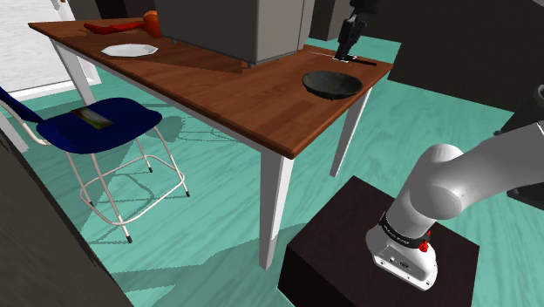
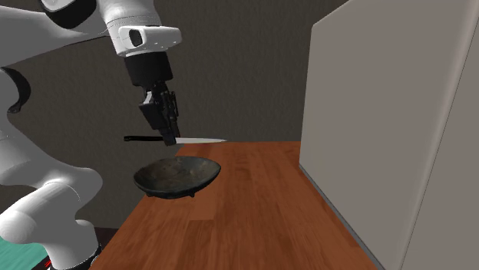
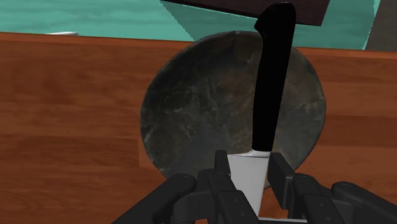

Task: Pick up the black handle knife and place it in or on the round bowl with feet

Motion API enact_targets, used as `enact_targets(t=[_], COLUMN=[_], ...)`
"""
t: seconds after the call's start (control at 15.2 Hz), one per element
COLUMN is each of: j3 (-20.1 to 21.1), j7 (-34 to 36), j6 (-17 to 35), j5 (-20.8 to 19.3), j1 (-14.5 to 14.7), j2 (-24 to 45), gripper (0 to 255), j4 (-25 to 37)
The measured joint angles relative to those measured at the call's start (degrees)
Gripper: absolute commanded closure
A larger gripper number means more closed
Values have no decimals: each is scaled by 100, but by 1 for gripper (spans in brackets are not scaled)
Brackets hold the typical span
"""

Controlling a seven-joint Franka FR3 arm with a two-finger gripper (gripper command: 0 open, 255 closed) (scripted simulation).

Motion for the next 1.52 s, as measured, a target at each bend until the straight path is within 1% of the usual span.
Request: enact_targets(t=[0.2, 0.79, 1.25, 1.32, 1.52], j3=[-5, -19, -23, -22, -22], j7=[-13, -32, -36, -35, -35], j6=[241, 842, 900, 901, 901], j5=[-21, -62, -64, -64, -63], j1=[-20, -62, -65, -65, -63], j2=[-130, -382, -399, -398, -384], gripper=[255, 255, 255, 0, 0], j4=[-374, -1227, -1281, -1281, -1283])
